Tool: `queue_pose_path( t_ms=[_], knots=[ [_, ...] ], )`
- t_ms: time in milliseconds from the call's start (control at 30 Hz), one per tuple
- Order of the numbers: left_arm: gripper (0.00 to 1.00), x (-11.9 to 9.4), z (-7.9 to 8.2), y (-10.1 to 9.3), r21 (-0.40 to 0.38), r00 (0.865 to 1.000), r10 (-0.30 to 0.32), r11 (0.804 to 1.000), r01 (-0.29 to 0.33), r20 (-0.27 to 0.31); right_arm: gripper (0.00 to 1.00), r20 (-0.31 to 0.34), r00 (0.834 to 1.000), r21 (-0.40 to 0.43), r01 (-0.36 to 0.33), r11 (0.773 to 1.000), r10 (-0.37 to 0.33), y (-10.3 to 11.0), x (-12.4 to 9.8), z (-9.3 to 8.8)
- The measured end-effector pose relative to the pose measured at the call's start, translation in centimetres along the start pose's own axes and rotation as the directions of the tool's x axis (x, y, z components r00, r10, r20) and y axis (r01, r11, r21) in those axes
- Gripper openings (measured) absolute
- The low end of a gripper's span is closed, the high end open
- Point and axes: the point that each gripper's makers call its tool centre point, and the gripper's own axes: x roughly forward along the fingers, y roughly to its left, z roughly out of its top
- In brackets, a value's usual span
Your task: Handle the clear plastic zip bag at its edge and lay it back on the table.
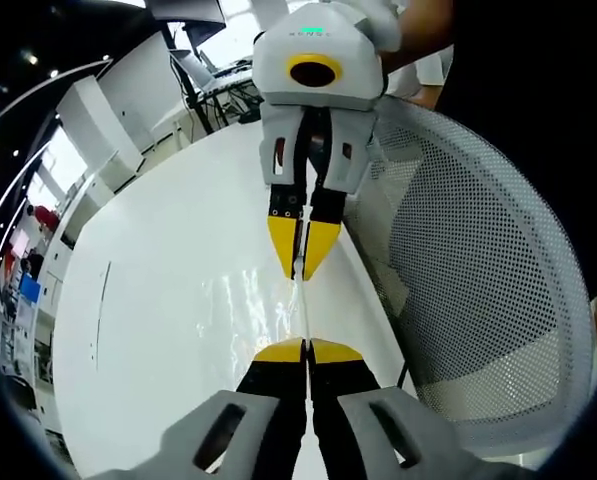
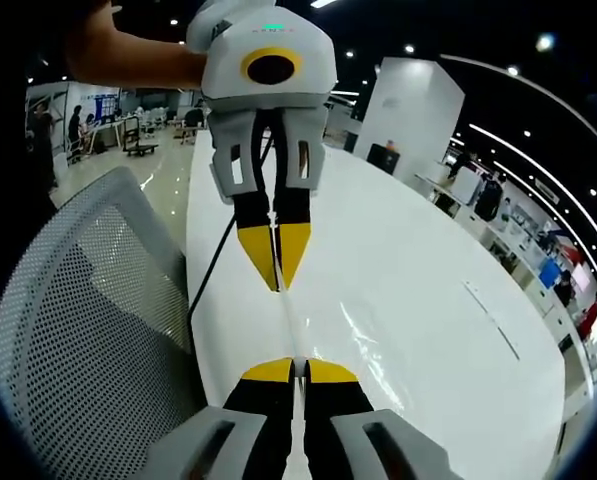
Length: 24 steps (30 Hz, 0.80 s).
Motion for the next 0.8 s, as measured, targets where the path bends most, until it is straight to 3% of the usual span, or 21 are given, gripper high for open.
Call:
queue_pose_path(
  t_ms=[800],
  knots=[
    [0.0,-0.4,-0.36,0.4,-0.031,1.0,0.029,0.999,-0.029,-0.006,0.0,0.003,1.0,0.002,-0.001,1.0,0.001,-0.09,0.13,-0.03]
  ],
)
